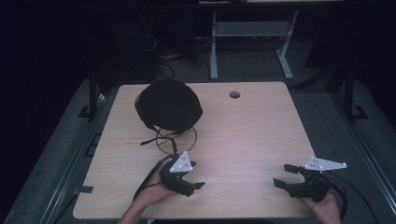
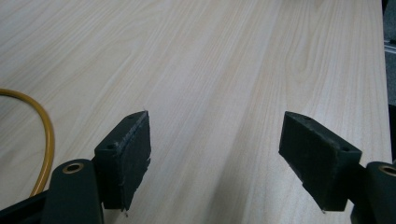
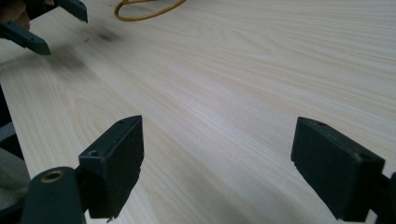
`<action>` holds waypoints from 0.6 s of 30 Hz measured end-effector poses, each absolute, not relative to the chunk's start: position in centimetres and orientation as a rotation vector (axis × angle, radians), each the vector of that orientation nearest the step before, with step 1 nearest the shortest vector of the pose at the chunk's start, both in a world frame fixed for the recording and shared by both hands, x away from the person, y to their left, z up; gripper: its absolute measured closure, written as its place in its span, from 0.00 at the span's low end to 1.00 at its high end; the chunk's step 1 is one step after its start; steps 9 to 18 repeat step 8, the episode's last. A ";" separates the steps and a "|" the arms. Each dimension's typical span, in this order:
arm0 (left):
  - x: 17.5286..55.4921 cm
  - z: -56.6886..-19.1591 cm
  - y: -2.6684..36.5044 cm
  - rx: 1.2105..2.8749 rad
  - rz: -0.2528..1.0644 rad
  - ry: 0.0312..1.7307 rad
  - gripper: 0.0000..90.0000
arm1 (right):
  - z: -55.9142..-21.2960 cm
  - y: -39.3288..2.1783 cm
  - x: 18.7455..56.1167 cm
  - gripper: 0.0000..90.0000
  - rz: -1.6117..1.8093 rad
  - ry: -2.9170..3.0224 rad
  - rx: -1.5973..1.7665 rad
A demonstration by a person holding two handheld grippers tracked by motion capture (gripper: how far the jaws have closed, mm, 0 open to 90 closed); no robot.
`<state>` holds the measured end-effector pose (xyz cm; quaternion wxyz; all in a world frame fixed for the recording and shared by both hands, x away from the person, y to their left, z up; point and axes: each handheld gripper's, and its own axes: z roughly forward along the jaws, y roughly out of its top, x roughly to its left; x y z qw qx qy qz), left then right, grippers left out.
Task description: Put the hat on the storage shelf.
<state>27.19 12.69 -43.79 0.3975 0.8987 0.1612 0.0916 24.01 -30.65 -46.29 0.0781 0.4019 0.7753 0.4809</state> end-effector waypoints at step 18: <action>27.2 -43.7 12.7 2.267 0.225 0.407 0.27 | -46.4 -30.4 23.1 0.17 1.420 2.323 1.183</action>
